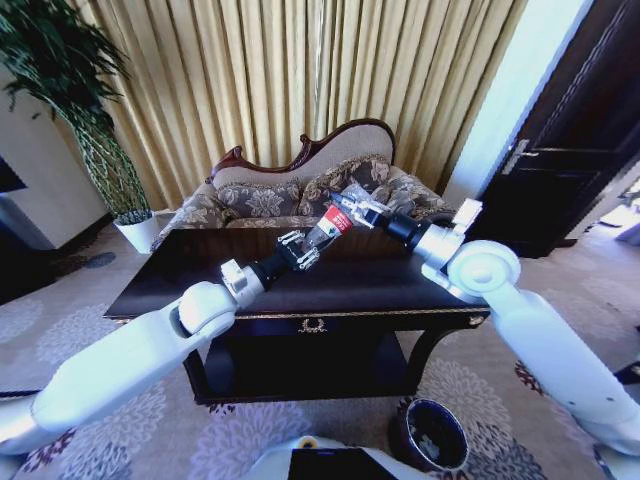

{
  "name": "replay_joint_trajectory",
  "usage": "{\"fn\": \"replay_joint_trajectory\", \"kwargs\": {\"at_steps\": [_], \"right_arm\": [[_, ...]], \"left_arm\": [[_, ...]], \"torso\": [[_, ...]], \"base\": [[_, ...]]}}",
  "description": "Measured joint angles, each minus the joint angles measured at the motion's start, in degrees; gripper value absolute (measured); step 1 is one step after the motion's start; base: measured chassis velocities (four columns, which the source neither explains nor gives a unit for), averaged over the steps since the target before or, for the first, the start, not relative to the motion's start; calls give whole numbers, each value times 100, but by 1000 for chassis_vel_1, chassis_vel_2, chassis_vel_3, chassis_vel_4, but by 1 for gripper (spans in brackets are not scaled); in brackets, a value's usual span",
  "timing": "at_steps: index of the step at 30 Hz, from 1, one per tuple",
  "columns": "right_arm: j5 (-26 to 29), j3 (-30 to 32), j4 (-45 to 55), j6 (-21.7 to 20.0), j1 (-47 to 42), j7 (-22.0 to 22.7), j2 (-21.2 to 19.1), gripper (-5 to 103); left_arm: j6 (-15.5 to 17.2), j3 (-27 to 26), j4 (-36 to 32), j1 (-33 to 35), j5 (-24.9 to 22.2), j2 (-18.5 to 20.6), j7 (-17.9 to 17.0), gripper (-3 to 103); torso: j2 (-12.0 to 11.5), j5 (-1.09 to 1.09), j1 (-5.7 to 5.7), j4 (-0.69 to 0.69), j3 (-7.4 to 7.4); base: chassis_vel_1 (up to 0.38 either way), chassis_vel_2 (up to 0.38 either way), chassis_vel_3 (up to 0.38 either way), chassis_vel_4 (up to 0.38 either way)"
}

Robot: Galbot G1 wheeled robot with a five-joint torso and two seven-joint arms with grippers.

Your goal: Move to the front of the table and place the trash on the table into the trash bin.

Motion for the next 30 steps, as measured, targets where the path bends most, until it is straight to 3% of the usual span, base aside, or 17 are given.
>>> {"fn": "replay_joint_trajectory", "kwargs": {"at_steps": [6, 11, 18, 20, 23, 25, 30], "right_arm": [[2, 88, 28, -1, -94, -6, -54, 38], [-12, 183, 47, 59, -218, -10, -128, 30], [-28, 317, -36, 104, -261, -16, -198, 30], [-41, 335, -60, 110, -261, 3, -199, 30], [-187, 411, -178, 149, -301, 107, -194, 30], [-221, 422, -199, 165, -312, 116, -197, 30], [-925, 614, -503, 444, -489, 190, -262, 30]], "left_arm": [[-4, 10, 73, 10, 0, -18, -89, 28], [32, 45, 127, 26, -43, -53, -326, 49], [41, -74, 68, 123, -78, -13, -387, 82], [41, -120, 42, 176, -80, 2, -387, 82], [42, -312, -17, 368, -84, 47, -395, 96], [44, -345, -20, 394, -86, 51, -398, 96], [101, -1033, -2, 774, -283, 79, -477, 100]], "torso": [[0, 0, 0, 0, 0], [0, 0, 0, 0, 0], [0, 0, 0, 0, 0], [0, 0, 0, 0, 0], [0, 0, 0, 1, 0], [0, 0, 0, 1, 0], [0, 0, 0, 0, 0]], "base": [[0, 0, 0, 0], [0, 0, 0, 0], [0, 0, 0, 0], [0, 0, 0, 0], [0, 0, 0, 0], [0, 0, 0, 0], [0, 0, 0, 0]]}}
